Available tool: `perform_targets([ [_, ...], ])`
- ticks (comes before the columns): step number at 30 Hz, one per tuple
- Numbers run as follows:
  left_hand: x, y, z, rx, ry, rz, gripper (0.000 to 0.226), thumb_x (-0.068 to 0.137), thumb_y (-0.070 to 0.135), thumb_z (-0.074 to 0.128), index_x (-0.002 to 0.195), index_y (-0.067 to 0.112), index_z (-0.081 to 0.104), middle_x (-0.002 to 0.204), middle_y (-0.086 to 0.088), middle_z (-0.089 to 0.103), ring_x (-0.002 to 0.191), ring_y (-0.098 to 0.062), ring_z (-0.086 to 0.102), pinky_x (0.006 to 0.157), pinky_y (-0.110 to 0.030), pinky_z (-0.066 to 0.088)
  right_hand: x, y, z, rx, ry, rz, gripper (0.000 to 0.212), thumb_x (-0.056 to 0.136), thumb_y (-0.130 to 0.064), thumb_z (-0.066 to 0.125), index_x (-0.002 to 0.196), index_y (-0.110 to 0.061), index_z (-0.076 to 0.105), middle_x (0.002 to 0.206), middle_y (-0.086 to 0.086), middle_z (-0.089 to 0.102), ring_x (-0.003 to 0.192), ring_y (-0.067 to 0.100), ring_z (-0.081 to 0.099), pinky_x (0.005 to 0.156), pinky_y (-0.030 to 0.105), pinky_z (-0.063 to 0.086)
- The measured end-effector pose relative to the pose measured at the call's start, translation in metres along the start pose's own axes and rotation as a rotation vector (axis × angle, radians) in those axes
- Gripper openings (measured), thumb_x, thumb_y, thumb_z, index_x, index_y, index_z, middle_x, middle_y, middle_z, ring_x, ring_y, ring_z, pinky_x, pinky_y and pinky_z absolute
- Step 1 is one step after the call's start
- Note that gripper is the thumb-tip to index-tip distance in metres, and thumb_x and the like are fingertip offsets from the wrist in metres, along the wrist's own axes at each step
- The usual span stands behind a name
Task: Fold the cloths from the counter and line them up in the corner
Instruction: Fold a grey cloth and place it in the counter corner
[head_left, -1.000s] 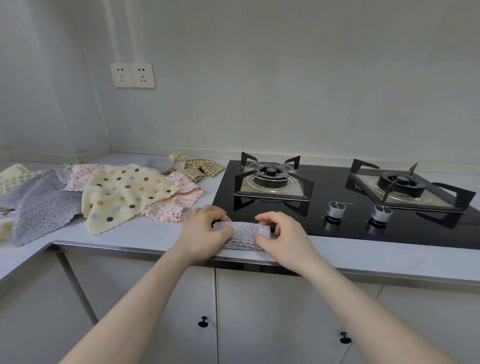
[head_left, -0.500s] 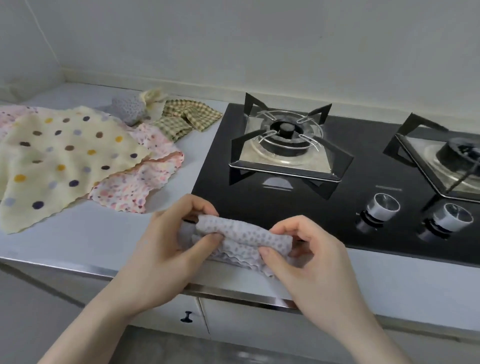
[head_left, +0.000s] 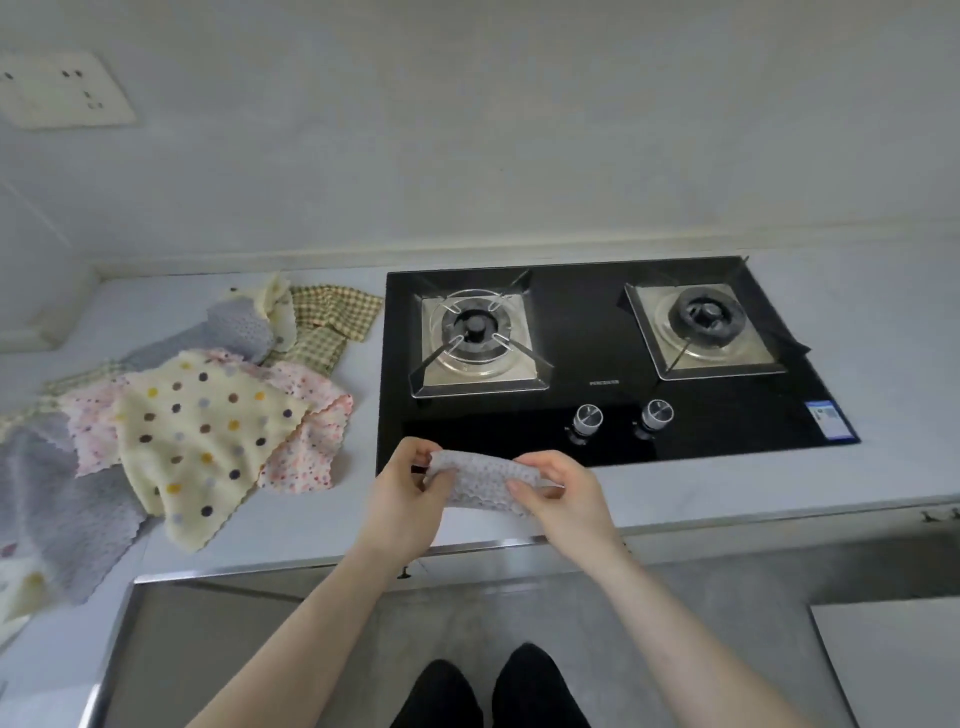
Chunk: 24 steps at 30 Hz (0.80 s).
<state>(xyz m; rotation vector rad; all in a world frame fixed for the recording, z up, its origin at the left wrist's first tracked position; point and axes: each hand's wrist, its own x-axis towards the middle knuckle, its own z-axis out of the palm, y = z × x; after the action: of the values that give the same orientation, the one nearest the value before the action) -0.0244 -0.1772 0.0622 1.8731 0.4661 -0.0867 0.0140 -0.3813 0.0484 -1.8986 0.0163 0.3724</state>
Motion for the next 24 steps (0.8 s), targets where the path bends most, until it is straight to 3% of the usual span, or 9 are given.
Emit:
perform_targets([
  [3,-0.012,0.059,0.003,0.025,-0.116,0.085,0.016,0.096,0.021,0.071,0.102,0.032,0.062,0.105,0.005,0.067,0.073,-0.031,0.064,0.060,-0.030,0.052,-0.025,-0.033,-0.050,0.016,0.025,0.059,0.024,0.088,-0.023,0.081,0.110,-0.030,0.071,0.109,-0.007,0.075,0.070,0.010,0.072,0.064,0.019,0.053],
  [6,-0.008,0.106,0.016,0.024,-0.221,0.111,0.019,0.091,0.025,0.079,0.102,0.032,0.066,0.107,0.008,0.068,0.082,-0.030,0.071,0.074,-0.043,0.060,-0.040,-0.054,-0.098,-0.004,0.069,0.065,0.028,0.088,-0.034,0.081,0.114,-0.035,0.070,0.104,-0.009,0.077,0.080,0.005,0.072,0.066,0.017,0.048],
  [9,0.001,0.145,0.042,0.006,-0.296,0.155,0.021,0.089,0.025,0.081,0.105,0.028,0.068,0.111,0.003,0.070,0.084,-0.021,0.074,0.080,-0.039,0.062,-0.051,-0.070,-0.140,0.039,0.164,0.054,0.027,0.089,-0.031,0.079,0.115,-0.030,0.071,0.102,-0.008,0.077,0.077,-0.001,0.069,0.061,0.011,0.047],
  [13,0.006,0.198,0.093,-0.031,-0.403,0.225,0.017,0.093,0.018,0.076,0.105,0.026,0.067,0.112,0.000,0.069,0.078,-0.017,0.074,0.067,-0.033,0.064,-0.058,-0.078,-0.193,0.113,0.293,0.036,0.020,0.091,-0.021,0.077,0.110,-0.024,0.073,0.101,-0.006,0.077,0.068,-0.005,0.064,0.057,0.012,0.046],
  [19,0.029,0.262,0.193,0.080,-0.448,0.347,0.018,0.092,0.034,0.074,0.109,0.034,0.069,0.110,0.012,0.072,0.086,-0.013,0.075,0.085,-0.038,0.063,-0.049,-0.062,-0.291,0.159,0.410,0.063,0.026,0.088,-0.007,0.067,0.105,-0.026,0.073,0.097,-0.004,0.076,0.070,0.003,0.065,0.062,0.023,0.052],
  [22,0.038,0.295,0.254,0.075,-0.448,0.365,0.020,0.090,0.032,0.076,0.109,0.034,0.070,0.109,0.012,0.072,0.091,-0.010,0.073,0.085,-0.034,0.063,-0.042,-0.048,-0.348,0.192,0.450,0.059,0.025,0.089,-0.010,0.072,0.108,-0.025,0.071,0.102,-0.002,0.076,0.069,0.007,0.068,0.061,0.020,0.053],
  [24,0.042,0.316,0.299,0.061,-0.442,0.362,0.018,0.087,0.030,0.078,0.103,0.035,0.070,0.105,0.010,0.074,0.083,-0.011,0.073,0.081,-0.035,0.063,-0.038,-0.036,-0.391,0.205,0.479,0.054,0.023,0.090,-0.014,0.075,0.110,-0.024,0.070,0.103,-0.001,0.074,0.068,0.009,0.071,0.058,0.018,0.051],
])
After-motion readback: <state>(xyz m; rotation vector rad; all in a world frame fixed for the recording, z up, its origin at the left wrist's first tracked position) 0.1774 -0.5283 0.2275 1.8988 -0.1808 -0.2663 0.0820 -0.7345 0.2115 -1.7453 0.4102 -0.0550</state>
